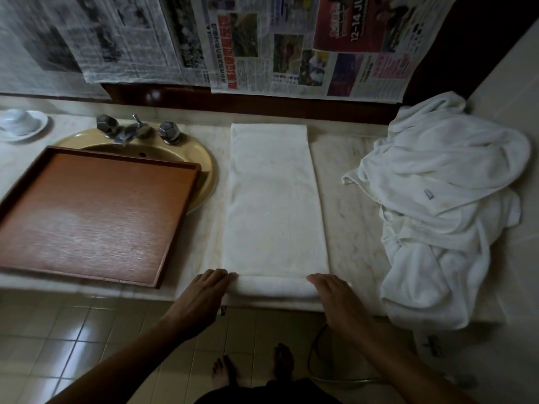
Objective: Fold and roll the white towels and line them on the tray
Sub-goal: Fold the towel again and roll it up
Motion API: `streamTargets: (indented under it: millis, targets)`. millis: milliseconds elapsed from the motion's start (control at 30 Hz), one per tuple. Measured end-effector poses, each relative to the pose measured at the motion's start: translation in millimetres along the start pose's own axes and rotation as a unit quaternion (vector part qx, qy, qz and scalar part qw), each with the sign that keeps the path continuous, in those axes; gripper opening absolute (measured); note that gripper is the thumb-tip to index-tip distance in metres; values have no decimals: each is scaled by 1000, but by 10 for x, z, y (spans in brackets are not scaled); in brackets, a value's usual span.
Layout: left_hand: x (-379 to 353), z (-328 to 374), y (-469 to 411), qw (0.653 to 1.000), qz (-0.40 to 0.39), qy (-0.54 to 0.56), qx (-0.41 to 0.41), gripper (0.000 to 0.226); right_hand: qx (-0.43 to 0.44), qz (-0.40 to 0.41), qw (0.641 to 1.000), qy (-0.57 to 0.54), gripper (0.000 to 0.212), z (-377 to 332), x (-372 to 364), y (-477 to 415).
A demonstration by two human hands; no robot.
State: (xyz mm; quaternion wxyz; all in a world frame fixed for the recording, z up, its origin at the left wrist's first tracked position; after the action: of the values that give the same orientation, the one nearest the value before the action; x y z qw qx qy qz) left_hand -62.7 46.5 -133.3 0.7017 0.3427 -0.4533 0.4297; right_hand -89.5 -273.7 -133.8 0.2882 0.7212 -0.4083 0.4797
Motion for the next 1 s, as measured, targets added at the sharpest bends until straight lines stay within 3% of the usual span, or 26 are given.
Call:
streamTargets:
  millis: [100, 200, 333, 433, 667, 833, 1000]
  targets:
    - [73, -22, -50, 994, -19, 86, 64, 33, -53, -7, 994, -91, 62, 80, 101, -58]
    - [162, -51, -110, 976, -34, 168, 137, 24, -50, -1, 992, -113, 54, 141, 176, -154]
    - [221, -110, -217, 963, -74, 199, 169, 19, -45, 40, 998, 11, 70, 53, 127, -150]
    - [236, -158, -284, 955, -101, 206, 187, 20, -13, 67, 993, 95, 70, -304, -14, -80]
    - [252, -195, -357, 931, -128, 232, 250, 18, -16, 61, 987, 147, 57, -383, -274, -174]
    - [222, -86, -357, 927, -105, 214, 289, 14, 4, 40, 984, 173, 50, -268, -195, -299]
    - [182, 355, -254, 972, 43, 4, 232, 45, 16, 48, 985, 166, 53, -259, -40, -387]
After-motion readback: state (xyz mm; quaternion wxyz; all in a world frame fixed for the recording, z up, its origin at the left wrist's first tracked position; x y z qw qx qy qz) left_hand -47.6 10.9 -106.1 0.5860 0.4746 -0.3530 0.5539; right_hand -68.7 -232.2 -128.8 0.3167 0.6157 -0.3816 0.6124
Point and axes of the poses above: each hand's wrist, its own y-axis away from the middle knuckle, its own x-axis out of the back of the hand, z = x × y, the point moved 5 cm from there along -y, towards the middle knuckle, and after that the axes turned 11 degrees about x, right-handed, at the moved point
